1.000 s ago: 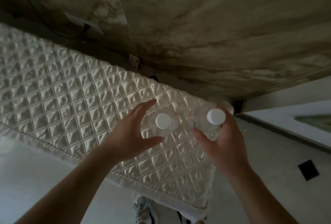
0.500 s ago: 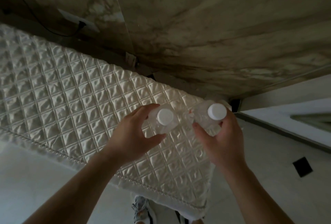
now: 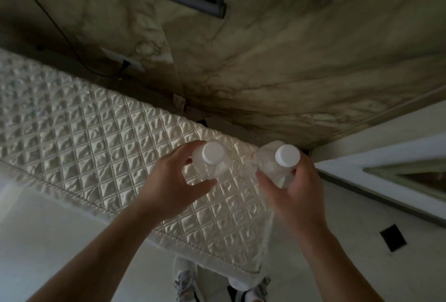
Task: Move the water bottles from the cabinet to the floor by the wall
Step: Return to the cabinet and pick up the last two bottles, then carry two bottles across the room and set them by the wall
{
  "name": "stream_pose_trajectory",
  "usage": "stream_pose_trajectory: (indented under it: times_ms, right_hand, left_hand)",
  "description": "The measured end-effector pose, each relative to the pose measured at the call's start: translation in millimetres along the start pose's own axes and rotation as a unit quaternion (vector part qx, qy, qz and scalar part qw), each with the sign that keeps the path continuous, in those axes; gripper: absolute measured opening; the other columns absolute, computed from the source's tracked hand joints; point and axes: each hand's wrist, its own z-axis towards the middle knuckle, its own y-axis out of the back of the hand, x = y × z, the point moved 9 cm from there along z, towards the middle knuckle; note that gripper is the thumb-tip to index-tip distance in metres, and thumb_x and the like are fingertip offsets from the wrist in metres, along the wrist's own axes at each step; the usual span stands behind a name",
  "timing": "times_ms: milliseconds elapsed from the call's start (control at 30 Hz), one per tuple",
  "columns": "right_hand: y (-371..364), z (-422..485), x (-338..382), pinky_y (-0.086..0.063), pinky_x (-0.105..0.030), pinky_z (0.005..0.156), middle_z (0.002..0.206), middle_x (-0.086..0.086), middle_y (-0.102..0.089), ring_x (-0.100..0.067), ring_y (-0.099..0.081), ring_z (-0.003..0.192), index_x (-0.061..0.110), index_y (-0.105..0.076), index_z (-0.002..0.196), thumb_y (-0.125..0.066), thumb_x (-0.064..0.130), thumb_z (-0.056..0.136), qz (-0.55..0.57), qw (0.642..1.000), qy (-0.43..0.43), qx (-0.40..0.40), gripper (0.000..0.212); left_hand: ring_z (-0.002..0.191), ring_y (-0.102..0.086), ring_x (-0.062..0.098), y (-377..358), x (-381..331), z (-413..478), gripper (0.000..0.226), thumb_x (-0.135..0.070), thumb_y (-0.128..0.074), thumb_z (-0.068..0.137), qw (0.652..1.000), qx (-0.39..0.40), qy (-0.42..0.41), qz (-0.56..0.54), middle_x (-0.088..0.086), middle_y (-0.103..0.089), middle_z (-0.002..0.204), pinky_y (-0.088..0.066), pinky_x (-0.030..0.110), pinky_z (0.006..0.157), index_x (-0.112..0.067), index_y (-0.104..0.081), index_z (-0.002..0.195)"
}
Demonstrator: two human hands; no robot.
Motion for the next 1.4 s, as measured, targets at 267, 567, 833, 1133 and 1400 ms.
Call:
stream_pose_trajectory:
  times_ms: [267,567,833,1133,1400]
  right_hand:
    - [84,-14,79,-0.05,-0.025,0.076,0.098,0.013,-0.063,-0.001,-0.06,0.091,0.033,-0.056,0.105,-0.079,0.045,0.068,0.047,0.998,0.033,-0.02,0.045]
    - [166,-23,170,-0.048,-0.022,0.076,0.098,0.02,-0.065,0.004,-0.061,0.091,0.045,-0.055,0.105,-0.085,0.031,0.066,0.088,0.994,0.063,-0.022,0.051]
    - [210,-34,231,-0.05,-0.028,0.078,0.099,0.018,-0.067,0.003,-0.061,0.09,0.036,-0.06,0.111,-0.083,0.035,0.067,0.099,0.992,0.083,0.012,0.05]
    - [227,-47,304,-0.053,-0.034,0.086,0.108,0.018,-0.064,-0.001,-0.06,0.099,0.041,-0.057,0.117,-0.075,0.051,0.063,0.118,0.978,0.138,0.105,0.058]
    - [196,-78,382,-0.051,-0.028,0.08,0.105,0.018,-0.064,-0.002,-0.06,0.097,0.038,-0.058,0.115,-0.081,0.037,0.071,0.095,0.958,0.213,0.164,0.05]
  left_hand:
    - [0.107,-0.057,-0.013,61,-104,-8,0.068,-0.053,-0.078,0.062,0.999,-0.04,-0.029,-0.022,-0.039,-0.055,0.111,-0.049,0.009,0.086,-0.052,-0.046,0.121]
    - [0.099,-0.06,-0.012,126,-205,-22,0.063,-0.042,-0.087,0.064,0.994,-0.099,-0.033,-0.003,-0.036,-0.061,0.104,-0.05,0.011,0.077,-0.062,-0.047,0.108]
    - [0.095,-0.062,-0.009,165,-256,-52,0.057,-0.045,-0.086,0.066,0.992,-0.125,0.0,-0.009,-0.037,-0.062,0.102,-0.056,0.018,0.078,-0.062,-0.049,0.105]
    - [0.093,-0.065,-0.003,218,-280,-108,0.066,-0.049,-0.086,0.064,0.968,-0.23,0.097,-0.013,-0.025,-0.066,0.102,-0.057,0.025,0.08,-0.041,-0.055,0.121]
    - [0.092,-0.067,0.001,279,-261,-179,0.066,-0.049,-0.089,0.058,0.93,-0.332,0.149,-0.057,-0.021,-0.069,0.101,-0.059,0.033,0.082,-0.045,-0.057,0.115]
